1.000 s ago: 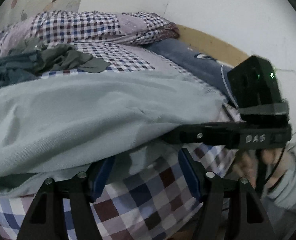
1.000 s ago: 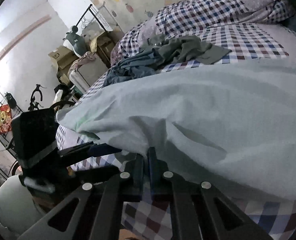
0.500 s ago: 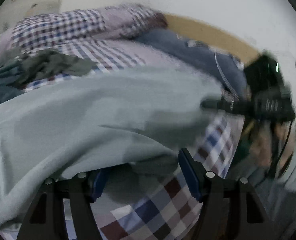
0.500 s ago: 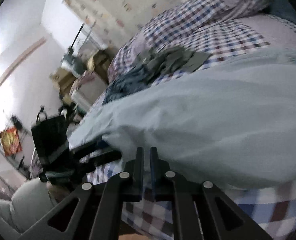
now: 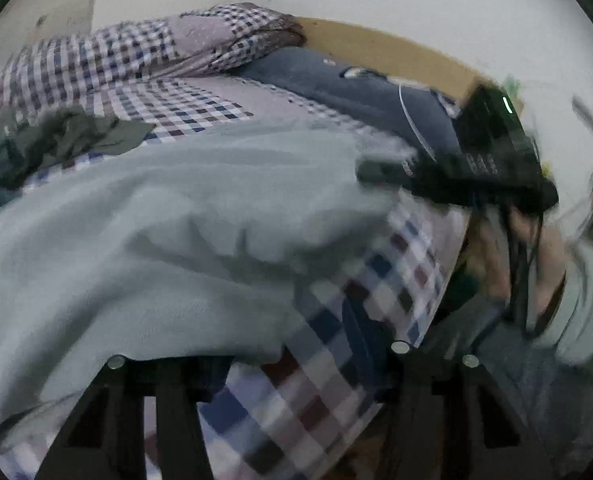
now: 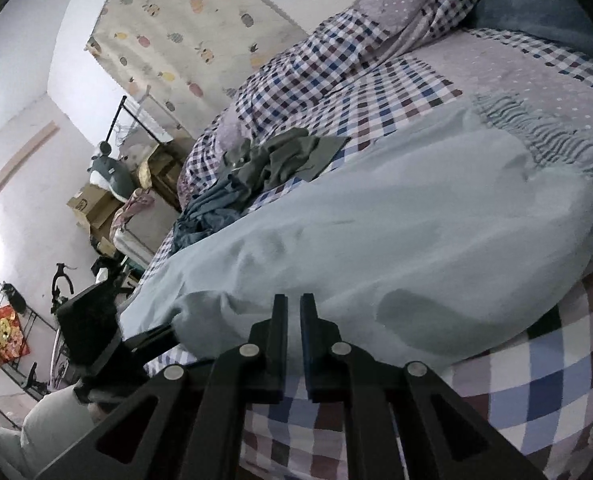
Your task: Fold clothes
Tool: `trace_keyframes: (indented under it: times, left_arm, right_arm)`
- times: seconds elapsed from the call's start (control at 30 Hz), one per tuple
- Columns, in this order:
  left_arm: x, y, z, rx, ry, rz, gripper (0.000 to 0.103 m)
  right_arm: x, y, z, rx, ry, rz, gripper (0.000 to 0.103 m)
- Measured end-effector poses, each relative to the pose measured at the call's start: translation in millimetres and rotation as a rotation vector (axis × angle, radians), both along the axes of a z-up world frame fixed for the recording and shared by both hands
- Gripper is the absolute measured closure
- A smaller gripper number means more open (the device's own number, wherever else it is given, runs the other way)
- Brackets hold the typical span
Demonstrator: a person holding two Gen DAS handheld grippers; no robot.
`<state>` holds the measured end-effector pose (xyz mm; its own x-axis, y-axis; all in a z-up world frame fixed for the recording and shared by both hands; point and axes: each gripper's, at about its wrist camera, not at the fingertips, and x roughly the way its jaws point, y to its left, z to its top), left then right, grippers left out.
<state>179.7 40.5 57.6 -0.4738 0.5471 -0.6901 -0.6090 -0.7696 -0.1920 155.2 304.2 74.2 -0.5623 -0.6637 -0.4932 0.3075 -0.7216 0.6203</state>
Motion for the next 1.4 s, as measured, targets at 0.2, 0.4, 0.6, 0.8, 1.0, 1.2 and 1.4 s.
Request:
trace_keyframes:
  times: [0.2,0.4,0.6,0.8,1.0,1.2,1.4]
  left_arm:
    - [1,-26,-25,0.008,-0.122,0.107,0.090]
    - [7,-29,-11,0.112,-0.094,0.141,0.077]
    - [6,-18,-13,0.068,-0.081,0.150,0.065]
    - [2,-27,-10,0.121,-0.086,0.177,0.065]
    - [-8,-29,-15,0.136,-0.104,0.197,0.065]
    - [-22,-40,-28,0.186,-0.153,0.228,0.093]
    - [8,-39,-1,0.250,-0.043,0.161,0.095]
  right_arm:
    - [-3,16,4,-0.021,0.012,-0.073,0.096]
    - [-4,34,7,-0.007,0.015,-0.139,0.096]
    - [5,96,0,-0.029,-0.039,-0.344,0.082]
    - [18,173,-26,-0.209,-0.168,-0.605,0.054]
    - [-5,155,-38,-0.191,-0.238,-0.496,0.054]
    - [-30,136,-55,-0.210,-0.294,-0.468,0.050]
    - [-49,129,-63,-0.203,-0.313,-0.482,0.045]
